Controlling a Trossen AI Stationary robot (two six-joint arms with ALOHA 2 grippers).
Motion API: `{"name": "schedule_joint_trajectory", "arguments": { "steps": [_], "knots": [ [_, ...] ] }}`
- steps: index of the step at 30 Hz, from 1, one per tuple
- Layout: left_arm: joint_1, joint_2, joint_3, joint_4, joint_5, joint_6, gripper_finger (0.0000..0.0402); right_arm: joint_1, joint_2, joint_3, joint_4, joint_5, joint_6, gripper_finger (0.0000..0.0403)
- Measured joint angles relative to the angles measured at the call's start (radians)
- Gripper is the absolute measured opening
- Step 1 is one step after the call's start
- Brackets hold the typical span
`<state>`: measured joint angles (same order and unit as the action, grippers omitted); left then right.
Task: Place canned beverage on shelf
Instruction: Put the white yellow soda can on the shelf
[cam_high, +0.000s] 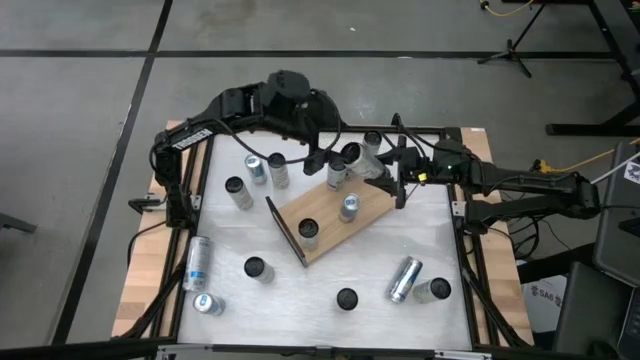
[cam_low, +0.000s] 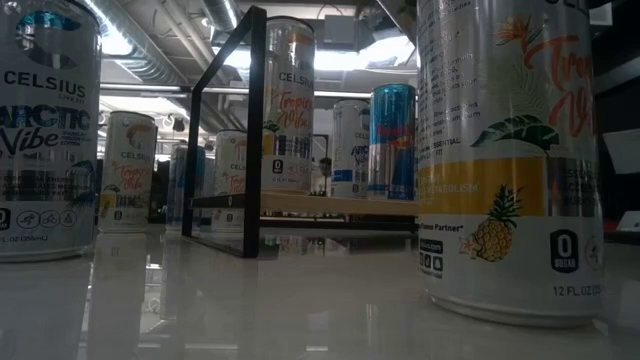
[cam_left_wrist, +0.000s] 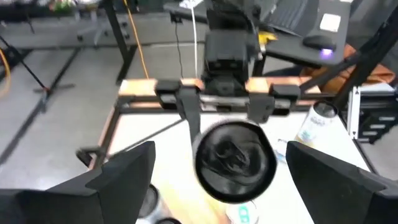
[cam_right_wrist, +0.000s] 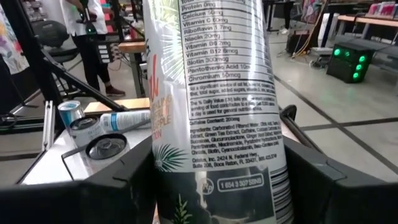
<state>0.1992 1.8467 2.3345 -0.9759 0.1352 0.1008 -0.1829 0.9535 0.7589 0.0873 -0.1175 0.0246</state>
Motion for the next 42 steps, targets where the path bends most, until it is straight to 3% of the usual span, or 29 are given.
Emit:
{"name": "schedule_joint_trajectory", "arguments": {
  "steps": [12,42],
  "knots": [
    [-0.021,0.002,-0.101,0.011,-0.047,-0.045,0.0353,-0.001,0.000,0.000,-0.018,-0.007,-0.001,0.0250],
    [-0.050,0.082,-0.109,0.047,-0.045,-0.046,0.0353,0.000,0.000,-0.002,-0.093,-0.053,0.000,0.0250]
  ]
}}
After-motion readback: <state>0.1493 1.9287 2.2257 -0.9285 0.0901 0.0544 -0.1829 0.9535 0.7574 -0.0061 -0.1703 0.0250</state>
